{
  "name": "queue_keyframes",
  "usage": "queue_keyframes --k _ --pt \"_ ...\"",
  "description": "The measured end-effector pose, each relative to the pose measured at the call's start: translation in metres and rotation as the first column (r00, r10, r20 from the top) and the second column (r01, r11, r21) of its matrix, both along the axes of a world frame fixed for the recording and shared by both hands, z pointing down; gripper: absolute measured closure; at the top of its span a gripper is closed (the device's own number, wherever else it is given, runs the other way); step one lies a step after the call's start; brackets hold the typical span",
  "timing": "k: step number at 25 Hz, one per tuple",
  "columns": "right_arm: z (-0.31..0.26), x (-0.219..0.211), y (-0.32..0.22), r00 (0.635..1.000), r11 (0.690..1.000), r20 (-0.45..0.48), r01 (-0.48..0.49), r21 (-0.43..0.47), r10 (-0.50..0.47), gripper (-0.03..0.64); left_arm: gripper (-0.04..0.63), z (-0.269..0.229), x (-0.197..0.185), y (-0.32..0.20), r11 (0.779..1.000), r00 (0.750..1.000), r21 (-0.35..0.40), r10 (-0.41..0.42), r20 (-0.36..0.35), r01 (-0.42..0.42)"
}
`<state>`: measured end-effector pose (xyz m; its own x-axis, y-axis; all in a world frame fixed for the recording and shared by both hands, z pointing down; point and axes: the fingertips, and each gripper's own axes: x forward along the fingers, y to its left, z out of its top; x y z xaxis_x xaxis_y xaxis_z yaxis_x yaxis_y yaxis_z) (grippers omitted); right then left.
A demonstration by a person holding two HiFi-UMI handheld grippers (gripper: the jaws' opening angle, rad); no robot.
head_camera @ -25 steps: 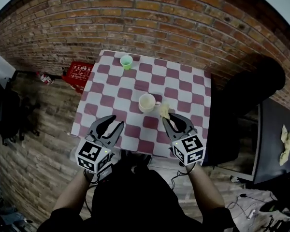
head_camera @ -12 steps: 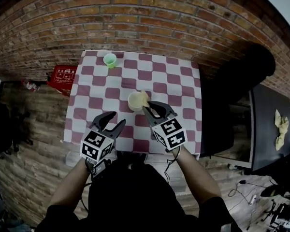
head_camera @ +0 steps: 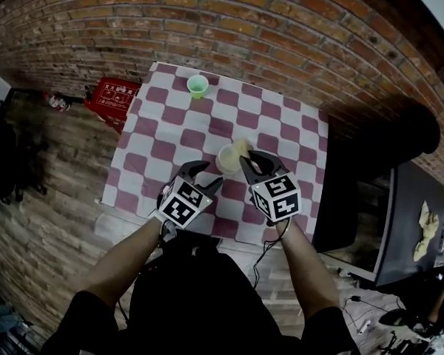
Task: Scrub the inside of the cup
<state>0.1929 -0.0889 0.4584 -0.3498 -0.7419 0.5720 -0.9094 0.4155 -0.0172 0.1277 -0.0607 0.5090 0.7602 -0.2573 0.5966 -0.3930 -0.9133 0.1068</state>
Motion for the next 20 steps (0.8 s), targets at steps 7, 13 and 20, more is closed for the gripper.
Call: queue_keyframes --k 7,13,20 --pt "0.027 0.032 -0.012 0.997 0.996 0.027 -0.074 -0.059 0.075 0.535 0.399 0.012 0.014 0.000 0.997 0.999 -0.071 -0.033 -0.026 0.031" --pt "0.032 0.026 -0.013 0.994 0.997 0.099 -0.038 -0.071 0.045 0.535 0.399 0.016 0.027 0.007 0.992 0.998 -0.119 -0.049 -0.046 0.043" --pt "0.037 -0.023 -0.025 0.986 0.994 0.155 0.069 -0.081 -0.056 0.535 0.399 0.022 0.010 -0.006 0.990 0.996 -0.121 -0.077 -0.036 0.072"
